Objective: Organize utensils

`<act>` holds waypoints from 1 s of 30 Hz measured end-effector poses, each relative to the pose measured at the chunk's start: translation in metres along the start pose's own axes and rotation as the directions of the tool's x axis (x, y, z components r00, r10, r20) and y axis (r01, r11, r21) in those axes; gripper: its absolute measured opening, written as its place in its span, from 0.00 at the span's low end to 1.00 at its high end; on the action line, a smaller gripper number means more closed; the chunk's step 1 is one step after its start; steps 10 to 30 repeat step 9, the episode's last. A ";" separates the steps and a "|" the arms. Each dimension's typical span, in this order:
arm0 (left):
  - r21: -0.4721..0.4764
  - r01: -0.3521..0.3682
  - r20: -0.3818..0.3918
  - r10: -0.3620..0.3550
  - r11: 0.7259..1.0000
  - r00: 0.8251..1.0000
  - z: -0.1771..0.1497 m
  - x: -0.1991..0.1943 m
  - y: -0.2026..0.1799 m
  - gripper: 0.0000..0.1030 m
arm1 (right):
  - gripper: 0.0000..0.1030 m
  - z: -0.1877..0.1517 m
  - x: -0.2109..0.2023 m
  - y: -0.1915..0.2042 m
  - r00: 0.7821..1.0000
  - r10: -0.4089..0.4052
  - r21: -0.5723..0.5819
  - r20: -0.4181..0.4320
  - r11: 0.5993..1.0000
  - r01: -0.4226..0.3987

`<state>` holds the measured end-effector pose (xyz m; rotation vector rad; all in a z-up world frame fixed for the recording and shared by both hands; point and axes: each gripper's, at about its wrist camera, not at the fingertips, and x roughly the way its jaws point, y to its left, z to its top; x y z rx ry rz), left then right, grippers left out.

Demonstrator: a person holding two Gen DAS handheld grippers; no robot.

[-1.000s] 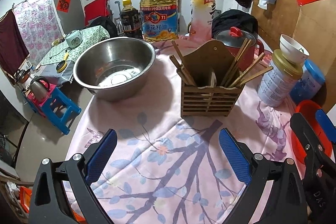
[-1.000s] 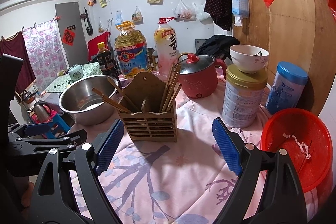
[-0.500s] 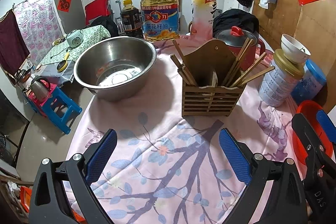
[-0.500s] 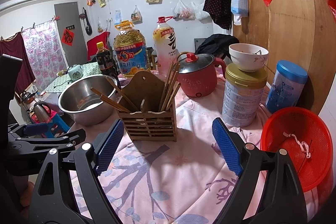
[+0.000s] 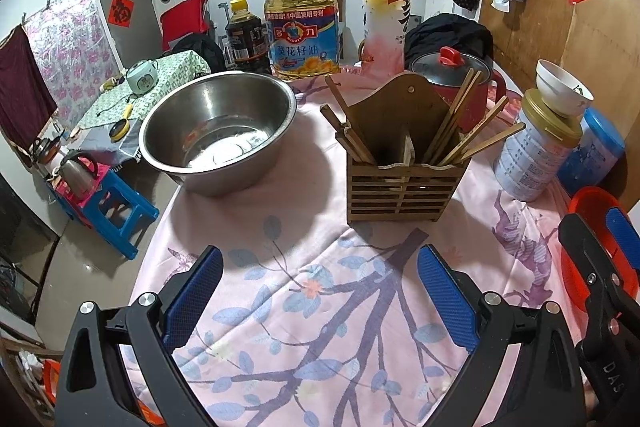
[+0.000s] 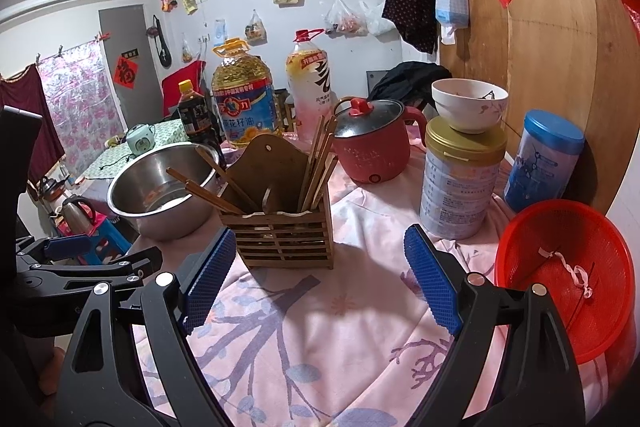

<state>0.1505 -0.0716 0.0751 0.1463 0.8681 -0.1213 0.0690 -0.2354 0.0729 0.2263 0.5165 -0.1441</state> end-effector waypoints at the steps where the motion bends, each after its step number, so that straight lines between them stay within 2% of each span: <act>1: 0.006 -0.004 0.003 0.004 1.000 1.000 0.000 0.000 -0.002 0.93 | 0.81 0.000 0.000 0.000 1.000 0.000 -0.001 0.000 1.000 0.000; 30: 0.010 -0.014 0.007 0.014 1.000 1.000 0.000 -0.001 -0.003 0.93 | 0.81 0.000 0.001 0.000 1.000 0.001 -0.001 -0.004 1.000 -0.001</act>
